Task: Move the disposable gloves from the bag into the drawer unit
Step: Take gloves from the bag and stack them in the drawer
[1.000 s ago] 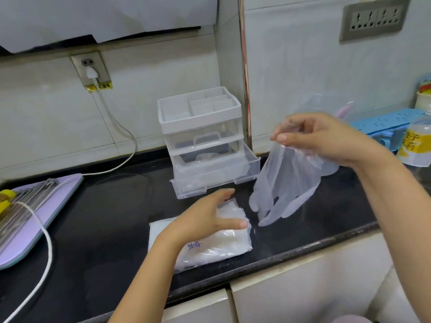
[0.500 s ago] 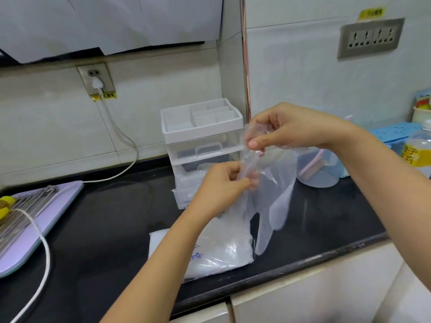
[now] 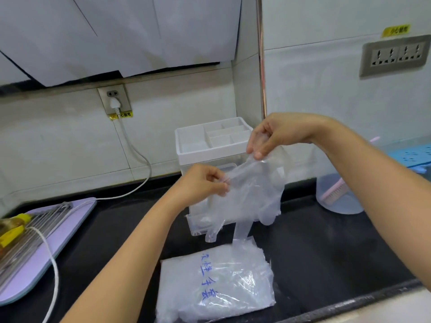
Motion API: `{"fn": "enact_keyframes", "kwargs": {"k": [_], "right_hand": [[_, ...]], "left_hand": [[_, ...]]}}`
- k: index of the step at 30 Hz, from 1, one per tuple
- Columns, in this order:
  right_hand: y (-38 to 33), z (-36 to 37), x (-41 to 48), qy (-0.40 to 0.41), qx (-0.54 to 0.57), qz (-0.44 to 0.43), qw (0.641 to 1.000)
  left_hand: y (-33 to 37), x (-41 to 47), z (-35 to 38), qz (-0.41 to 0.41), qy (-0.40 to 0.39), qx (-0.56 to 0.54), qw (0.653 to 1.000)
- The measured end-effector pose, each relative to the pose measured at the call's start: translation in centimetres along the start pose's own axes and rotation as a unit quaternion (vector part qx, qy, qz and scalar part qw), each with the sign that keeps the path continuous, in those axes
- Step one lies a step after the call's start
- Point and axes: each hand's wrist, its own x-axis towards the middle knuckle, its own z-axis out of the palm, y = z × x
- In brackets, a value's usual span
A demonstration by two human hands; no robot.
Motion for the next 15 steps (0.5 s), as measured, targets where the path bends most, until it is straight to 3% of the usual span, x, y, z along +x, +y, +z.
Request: {"fn": "enact_keyframes", "kwargs": {"k": [5,7,12,15], "right_hand": [[-0.3,-0.1,4.0,0.034,-0.134,0.040,0.990],[-0.2,0.3,5.4,0.085,-0.164,0.036,0.982],[-0.1,0.7,5.2,0.305,-0.087,-0.101,0.943],[0.8,1.4,2.4,0.348,-0.060,-0.146,0.924]], "left_hand": [[-0.8,3.2,-3.3,-0.020,0.034,0.087,0.995],[-0.8,4.4,-4.2,-0.021,0.062,0.125,0.990],[-0.5,4.3,-5.6,0.072,0.300,0.127,0.943],[-0.5,1.4,-5.1,0.161,0.334,0.197,0.908]]}}
